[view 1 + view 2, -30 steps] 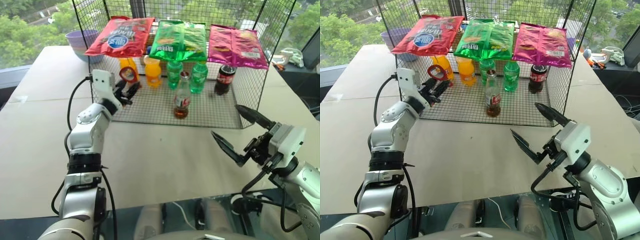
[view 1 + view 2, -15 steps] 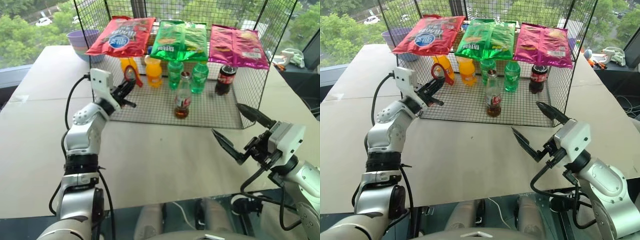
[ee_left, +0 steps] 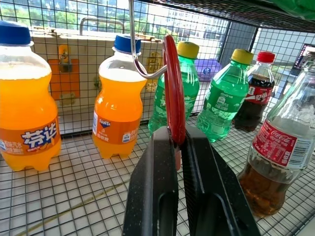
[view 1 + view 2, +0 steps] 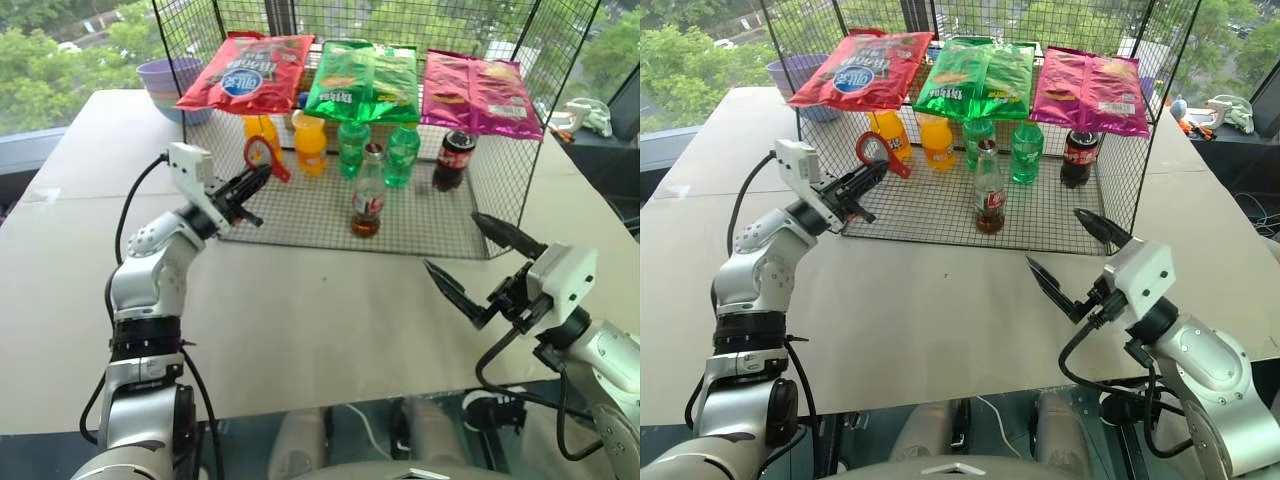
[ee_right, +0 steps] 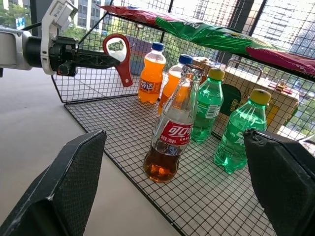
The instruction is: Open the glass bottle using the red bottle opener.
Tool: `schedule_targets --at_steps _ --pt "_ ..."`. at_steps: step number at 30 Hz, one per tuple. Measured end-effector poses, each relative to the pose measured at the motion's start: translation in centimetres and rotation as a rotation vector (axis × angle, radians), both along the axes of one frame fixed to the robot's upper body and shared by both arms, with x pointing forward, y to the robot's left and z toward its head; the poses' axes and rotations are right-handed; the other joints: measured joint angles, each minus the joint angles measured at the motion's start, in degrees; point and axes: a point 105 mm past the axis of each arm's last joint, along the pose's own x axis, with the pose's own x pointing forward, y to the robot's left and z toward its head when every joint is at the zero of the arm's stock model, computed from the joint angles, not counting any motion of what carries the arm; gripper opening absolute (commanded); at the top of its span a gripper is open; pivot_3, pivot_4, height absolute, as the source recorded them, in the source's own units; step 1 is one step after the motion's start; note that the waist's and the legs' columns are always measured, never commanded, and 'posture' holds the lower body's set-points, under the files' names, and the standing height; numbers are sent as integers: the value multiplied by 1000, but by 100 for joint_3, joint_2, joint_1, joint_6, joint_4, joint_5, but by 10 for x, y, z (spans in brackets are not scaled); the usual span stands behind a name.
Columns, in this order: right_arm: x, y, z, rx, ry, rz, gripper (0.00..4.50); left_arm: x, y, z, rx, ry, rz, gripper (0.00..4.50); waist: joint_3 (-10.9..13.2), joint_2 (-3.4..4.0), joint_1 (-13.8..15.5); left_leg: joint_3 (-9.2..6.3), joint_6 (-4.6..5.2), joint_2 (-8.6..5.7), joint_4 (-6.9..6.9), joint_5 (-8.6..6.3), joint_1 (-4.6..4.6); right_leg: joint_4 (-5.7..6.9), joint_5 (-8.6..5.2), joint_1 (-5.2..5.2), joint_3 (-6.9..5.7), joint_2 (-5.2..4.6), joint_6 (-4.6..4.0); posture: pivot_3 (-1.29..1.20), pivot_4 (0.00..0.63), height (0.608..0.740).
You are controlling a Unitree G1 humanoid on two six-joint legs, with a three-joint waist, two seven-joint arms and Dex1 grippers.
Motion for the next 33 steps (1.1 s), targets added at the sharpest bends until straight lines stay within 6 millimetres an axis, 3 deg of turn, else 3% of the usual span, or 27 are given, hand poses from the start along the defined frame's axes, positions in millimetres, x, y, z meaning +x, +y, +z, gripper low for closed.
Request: schedule_targets --at_steps 13,20,26,29,33 --pt "-2 -1 -7 -9 21 -3 4500 7 -12 14 -30 -1 -39 72 6 -10 8 -8 0 -7 2 0 -1 -1 7 7 0 1 13 0 150 740" --pt "-2 -3 -10 -1 28 -11 4500 7 -15 12 -57 38 -49 72 6 -10 -38 -9 0 0 2 1 7 6 4 6 3 8 15 0 150 740" --pt "0 -5 -14 22 52 -20 4500 -13 -17 3 -112 115 -126 72 7 -9 -51 -8 0 1 1 1 8 6 6 5 8 8 13 0 150 740" --pt "0 -6 -18 43 89 -25 4500 -31 -6 -8 -165 202 -162 72 7 -9 -60 -10 0 7 1 1 9 8 -2 4 9 9 2 0 150 740" --pt "1 -4 -21 69 158 -21 4500 -52 11 -7 -267 280 -212 72 7 -9 -47 -19 -1 12 4 1 11 10 -14 3 9 8 2 0 150 740"
